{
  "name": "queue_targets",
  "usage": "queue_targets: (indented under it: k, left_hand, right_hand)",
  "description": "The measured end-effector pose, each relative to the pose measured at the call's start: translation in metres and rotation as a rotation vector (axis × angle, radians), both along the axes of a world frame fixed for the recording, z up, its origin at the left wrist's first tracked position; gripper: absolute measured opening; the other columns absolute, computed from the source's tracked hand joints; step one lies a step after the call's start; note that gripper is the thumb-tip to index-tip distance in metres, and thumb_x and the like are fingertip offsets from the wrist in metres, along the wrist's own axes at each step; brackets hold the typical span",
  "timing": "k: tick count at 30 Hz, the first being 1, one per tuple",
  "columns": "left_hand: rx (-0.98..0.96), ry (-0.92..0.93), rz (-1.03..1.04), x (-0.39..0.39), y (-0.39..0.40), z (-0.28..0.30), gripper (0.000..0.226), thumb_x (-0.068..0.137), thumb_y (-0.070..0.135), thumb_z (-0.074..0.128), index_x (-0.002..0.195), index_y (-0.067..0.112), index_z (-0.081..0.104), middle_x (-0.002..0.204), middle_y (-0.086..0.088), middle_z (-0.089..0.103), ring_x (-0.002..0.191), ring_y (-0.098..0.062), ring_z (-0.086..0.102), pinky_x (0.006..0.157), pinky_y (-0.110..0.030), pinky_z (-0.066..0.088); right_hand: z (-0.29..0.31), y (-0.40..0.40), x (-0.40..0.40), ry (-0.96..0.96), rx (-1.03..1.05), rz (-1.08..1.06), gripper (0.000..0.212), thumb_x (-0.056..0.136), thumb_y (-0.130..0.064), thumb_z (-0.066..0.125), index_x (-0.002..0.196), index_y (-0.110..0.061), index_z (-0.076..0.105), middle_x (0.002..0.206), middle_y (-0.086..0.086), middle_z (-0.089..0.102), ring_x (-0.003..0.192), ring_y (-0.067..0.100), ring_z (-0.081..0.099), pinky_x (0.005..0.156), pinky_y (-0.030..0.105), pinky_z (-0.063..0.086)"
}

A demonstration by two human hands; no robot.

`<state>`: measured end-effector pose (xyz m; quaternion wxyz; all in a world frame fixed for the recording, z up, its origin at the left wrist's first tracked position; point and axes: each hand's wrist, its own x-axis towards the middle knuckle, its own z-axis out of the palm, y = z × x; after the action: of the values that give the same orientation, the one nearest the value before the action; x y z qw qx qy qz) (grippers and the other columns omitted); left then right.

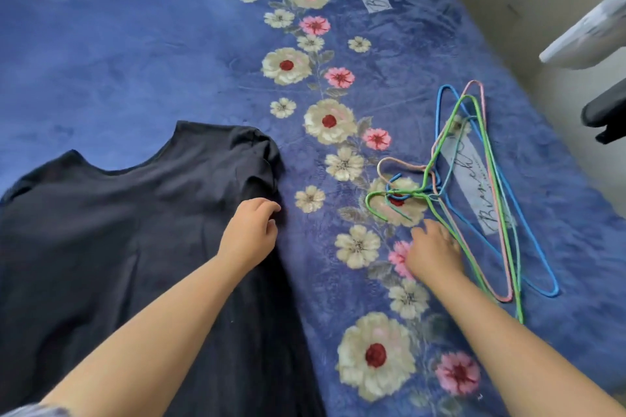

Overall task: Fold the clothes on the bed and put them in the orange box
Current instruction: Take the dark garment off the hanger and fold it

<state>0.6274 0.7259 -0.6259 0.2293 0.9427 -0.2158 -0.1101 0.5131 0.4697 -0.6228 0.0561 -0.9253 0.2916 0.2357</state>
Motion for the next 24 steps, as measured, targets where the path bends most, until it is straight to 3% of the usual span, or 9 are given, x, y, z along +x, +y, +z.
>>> queue_targets:
  k: [3,7,9,12,15,17,20,22,24]
  left_hand:
    - [0.008,0.025,0.158,0.002,0.032,0.004,0.033,0.091,0.005,0.047,0.123,0.006,0.055,0.124,-0.004,0.055,0.123,-0.022,0.041,0.089,-0.026,0.036]
    - [0.026,0.079,0.399,0.003,0.115,0.005,0.037,0.092,0.009,0.045,0.129,0.009,0.05,0.129,-0.005,0.053,0.124,-0.022,0.039,0.096,-0.026,0.033]
    - [0.058,0.111,0.515,0.003,0.16,0.004,0.038,0.092,0.01,0.046,0.129,0.009,0.05,0.129,-0.006,0.053,0.123,-0.024,0.04,0.098,-0.03,0.034]
    - [0.122,0.137,0.695,0.009,0.219,0.003,0.041,0.092,0.017,0.051,0.131,0.007,0.047,0.13,-0.012,0.051,0.124,-0.03,0.04,0.099,-0.037,0.034]
    - [0.147,0.212,0.923,0.022,0.272,0.0,0.052,0.092,0.03,0.052,0.136,0.004,0.039,0.135,-0.018,0.043,0.128,-0.034,0.034,0.102,-0.042,0.031]
    - [0.097,0.266,1.062,0.034,0.307,-0.009,0.06,0.091,0.036,0.053,0.138,0.002,0.035,0.139,-0.021,0.038,0.131,-0.036,0.03,0.106,-0.043,0.026]
    - [-0.021,0.32,1.099,0.055,0.344,-0.021,0.064,0.089,0.039,0.055,0.137,0.0,0.035,0.137,-0.022,0.041,0.13,-0.036,0.033,0.107,-0.044,0.028]
    - [-0.106,0.36,1.038,0.072,0.357,-0.024,0.066,0.09,0.038,0.055,0.14,0.002,0.031,0.141,-0.02,0.038,0.131,-0.034,0.033,0.108,-0.044,0.028]
    - [-0.151,0.379,0.979,0.092,0.365,-0.022,0.07,0.091,0.036,0.054,0.144,0.003,0.023,0.147,-0.017,0.032,0.136,-0.031,0.029,0.11,-0.041,0.025]
  right_hand:
    - [-0.004,0.057,0.029,-0.088,0.249,0.111,0.053,0.082,-0.027,0.024,0.113,-0.002,0.059,0.124,0.016,0.052,0.12,0.03,0.046,0.096,0.032,0.036]
    - [0.002,0.138,0.067,-0.196,0.521,0.083,0.032,0.098,-0.019,0.041,0.107,0.003,0.061,0.112,0.02,0.062,0.109,0.031,0.053,0.081,0.031,0.033]
    - [0.003,0.168,0.087,-0.22,0.602,-0.047,0.037,0.099,-0.027,0.039,0.109,0.004,0.058,0.114,0.021,0.06,0.111,0.032,0.052,0.075,0.031,0.031]
    - [-0.008,0.187,0.12,-0.261,0.672,-0.398,0.061,0.096,-0.046,0.039,0.131,0.004,0.042,0.129,0.02,0.05,0.12,0.034,0.046,0.093,0.035,0.035]
    - [-0.025,0.2,0.144,-0.276,0.804,-0.763,0.091,0.076,-0.072,0.048,0.138,-0.007,0.039,0.13,0.009,0.049,0.117,0.03,0.049,0.1,0.039,0.039]
    - [-0.032,0.212,0.154,-0.322,0.879,-0.861,0.102,0.061,-0.076,0.057,0.137,-0.01,0.041,0.136,0.005,0.048,0.121,0.03,0.049,0.103,0.045,0.04]
    - [-0.02,0.227,0.162,-0.514,0.668,-0.762,0.062,0.084,-0.048,0.057,0.113,0.006,0.052,0.114,0.014,0.055,0.104,0.032,0.054,0.088,0.037,0.043]
    - [-0.004,0.233,0.159,-0.695,0.395,-0.549,0.051,0.083,-0.042,0.043,0.089,0.008,0.052,0.096,0.025,0.052,0.093,0.037,0.052,0.071,0.034,0.033]
    - [0.006,0.232,0.153,-0.798,0.185,-0.401,0.047,0.082,-0.029,0.039,0.105,0.009,0.053,0.121,0.026,0.05,0.111,0.038,0.048,0.081,0.04,0.034]
